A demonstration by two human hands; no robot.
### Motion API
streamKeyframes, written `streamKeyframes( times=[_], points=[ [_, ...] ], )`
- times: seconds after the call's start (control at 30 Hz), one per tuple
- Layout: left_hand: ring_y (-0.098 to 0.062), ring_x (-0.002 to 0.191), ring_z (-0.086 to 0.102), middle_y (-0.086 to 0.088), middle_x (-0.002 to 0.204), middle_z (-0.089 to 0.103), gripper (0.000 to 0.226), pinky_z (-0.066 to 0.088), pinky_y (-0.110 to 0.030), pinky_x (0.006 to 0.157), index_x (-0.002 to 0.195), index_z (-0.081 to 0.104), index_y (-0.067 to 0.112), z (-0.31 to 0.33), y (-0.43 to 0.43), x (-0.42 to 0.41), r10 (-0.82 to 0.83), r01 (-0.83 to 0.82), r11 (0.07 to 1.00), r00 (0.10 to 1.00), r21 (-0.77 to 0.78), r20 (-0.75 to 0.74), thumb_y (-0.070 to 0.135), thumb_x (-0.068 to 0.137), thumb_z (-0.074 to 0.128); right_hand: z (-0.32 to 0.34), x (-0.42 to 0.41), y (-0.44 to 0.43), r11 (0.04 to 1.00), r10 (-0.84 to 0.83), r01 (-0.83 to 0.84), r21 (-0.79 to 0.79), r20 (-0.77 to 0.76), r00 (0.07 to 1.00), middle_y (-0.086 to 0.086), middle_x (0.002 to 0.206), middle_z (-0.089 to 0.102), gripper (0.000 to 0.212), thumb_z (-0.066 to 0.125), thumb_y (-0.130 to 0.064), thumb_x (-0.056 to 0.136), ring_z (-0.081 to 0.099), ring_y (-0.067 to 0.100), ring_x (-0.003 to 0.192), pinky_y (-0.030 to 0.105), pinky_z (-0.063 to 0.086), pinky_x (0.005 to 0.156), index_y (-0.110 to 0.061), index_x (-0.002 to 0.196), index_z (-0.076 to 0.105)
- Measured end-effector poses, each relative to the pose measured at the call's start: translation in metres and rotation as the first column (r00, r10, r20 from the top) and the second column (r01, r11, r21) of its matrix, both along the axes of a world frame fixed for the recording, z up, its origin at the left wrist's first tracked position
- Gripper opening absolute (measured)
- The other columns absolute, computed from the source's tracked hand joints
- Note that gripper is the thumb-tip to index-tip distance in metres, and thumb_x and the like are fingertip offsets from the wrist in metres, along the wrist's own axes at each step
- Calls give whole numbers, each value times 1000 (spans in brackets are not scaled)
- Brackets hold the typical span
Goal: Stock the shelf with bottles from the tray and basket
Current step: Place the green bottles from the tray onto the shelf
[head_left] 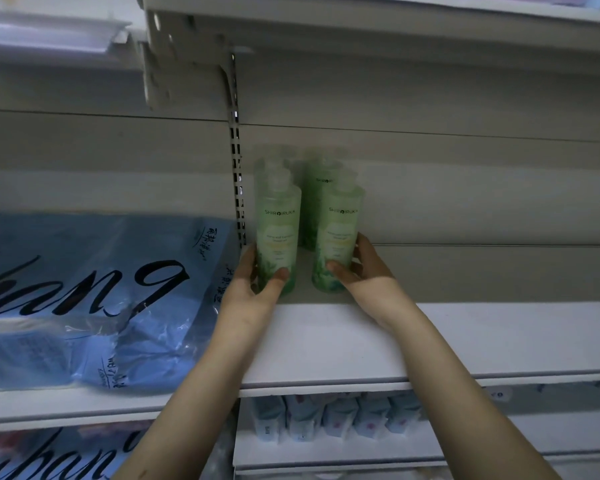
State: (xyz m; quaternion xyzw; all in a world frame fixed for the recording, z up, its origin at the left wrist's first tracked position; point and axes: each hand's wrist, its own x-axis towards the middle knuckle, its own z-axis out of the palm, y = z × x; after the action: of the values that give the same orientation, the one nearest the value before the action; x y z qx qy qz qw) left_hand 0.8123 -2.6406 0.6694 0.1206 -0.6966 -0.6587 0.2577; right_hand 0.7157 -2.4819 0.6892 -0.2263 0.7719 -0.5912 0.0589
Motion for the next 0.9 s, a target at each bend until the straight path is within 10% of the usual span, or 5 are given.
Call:
streamKeyframes(
  times=[0.17,0.9],
  points=[
    [-6,117,59,8,127,64,53,43,-36,108,141,46,23,-1,-2,0,-3,3,999,1000,34,3,21,91,65,-5,0,0,999,2,-2,-49,-14,1000,-6,116,62,50,65,-10,91,61,2,100,10,51,76,-22,134,43],
    [-7,115,60,8,125,63,43,45,-29,103,134,51,25,5,5,7,51,-52,998,998,30,30,21,93,63,-6,8,12,998,56,-56,-25,-7,998,-7,127,57,55,64,-23,93,58,9,110,13,47,81,-26,142,39]
  ],
)
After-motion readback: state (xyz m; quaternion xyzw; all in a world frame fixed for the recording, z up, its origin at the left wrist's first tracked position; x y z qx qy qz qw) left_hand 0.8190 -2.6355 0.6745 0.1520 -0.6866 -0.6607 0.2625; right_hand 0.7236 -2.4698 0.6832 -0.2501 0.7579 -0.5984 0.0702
